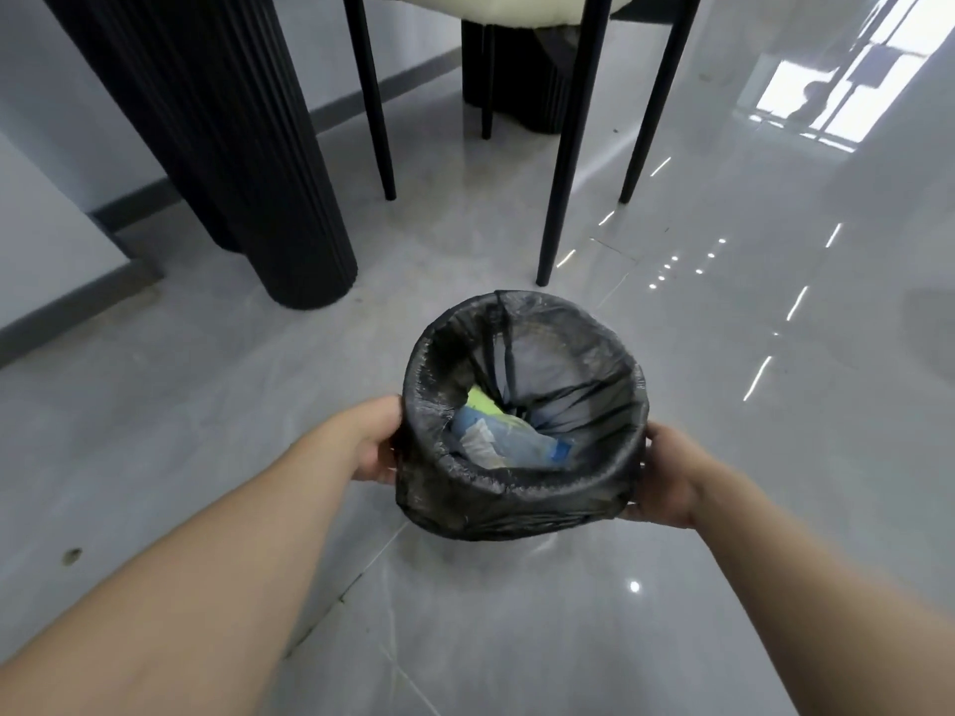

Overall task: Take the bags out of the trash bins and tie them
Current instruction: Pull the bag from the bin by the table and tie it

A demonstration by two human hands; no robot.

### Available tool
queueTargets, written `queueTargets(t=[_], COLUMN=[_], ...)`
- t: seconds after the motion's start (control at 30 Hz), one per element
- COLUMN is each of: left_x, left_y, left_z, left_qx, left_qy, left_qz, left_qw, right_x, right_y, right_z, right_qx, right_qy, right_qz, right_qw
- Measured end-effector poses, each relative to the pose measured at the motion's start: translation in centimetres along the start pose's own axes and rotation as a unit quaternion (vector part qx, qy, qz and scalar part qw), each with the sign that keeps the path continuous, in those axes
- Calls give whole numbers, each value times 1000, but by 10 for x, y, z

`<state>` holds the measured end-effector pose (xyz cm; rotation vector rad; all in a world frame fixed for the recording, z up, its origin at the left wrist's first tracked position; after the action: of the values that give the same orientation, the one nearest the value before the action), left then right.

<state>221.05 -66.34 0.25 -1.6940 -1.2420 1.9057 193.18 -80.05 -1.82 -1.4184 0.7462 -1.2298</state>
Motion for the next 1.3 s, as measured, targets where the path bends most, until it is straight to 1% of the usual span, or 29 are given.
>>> queueTargets(t=[0.07,0.13,0.27,0.33,0.47,0.53,0.6,0.7,0.8,0.87,0.93,1.0,1.07,1.1,1.2,1.3], left_x=[1,-5,-21,-26,-37,-44,-53,-64,-65,-64,-64,-64,-64,-63,-58,-57], left_y=[-2,-1,-10,-17,-27,-29,-30,-30,-31,-33,-34,-33,-33,-33,-35,-36], left_z=[6,8,5,1,-6,-7,-6,-2,-1,-2,-5,-8,-13,-15,-17,-17], left_qx=[23,26,-21,-59,-131,-146,-158,-160,-134,-119,-114,-108,-101,-101,-102,-100], left_qy=[13,16,12,1,-9,-1,1,-7,5,-8,-56,-141,-207,-216,-202,-173], left_qz=[-22,-27,-15,-11,-7,-4,19,50,26,10,15,47,73,75,62,43], left_qw=[999,999,1000,998,991,989,987,986,991,993,992,983,970,968,972,979], right_x=[3,8,17,22,38,47,56,67,70,69,70,71,70,69,67,68], right_y=[-3,-5,-14,-20,-36,-46,-56,-66,-70,-70,-69,-67,-66,-65,-67,-71], right_z=[2,4,1,-1,7,13,19,27,34,35,33,29,25,23,20,20], right_qx=[-17,-42,-89,-102,-90,-83,-83,-63,-51,-43,-33,-11,33,58,93,111], right_qy=[-31,-66,-91,-104,-139,-156,-166,-161,-176,-185,-172,-148,-128,-128,-169,-168], right_qz=[3,-9,-25,-35,-60,-87,-112,-126,-111,-95,-80,-65,-43,-37,-55,-64], right_qw=[999,997,992,989,984,980,976,977,977,977,981,987,990,989,980,977])
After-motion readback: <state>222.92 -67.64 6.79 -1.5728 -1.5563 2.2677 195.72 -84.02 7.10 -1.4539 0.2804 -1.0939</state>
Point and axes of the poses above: each hand's wrist, its own y-axis towards the middle knuckle, its own z-axis out of the palm, x = y × z, the point moved 2 cm from there along y, towards the middle knuckle, and after that the axes turned 11 degrees about z, right-handed, at the moved point
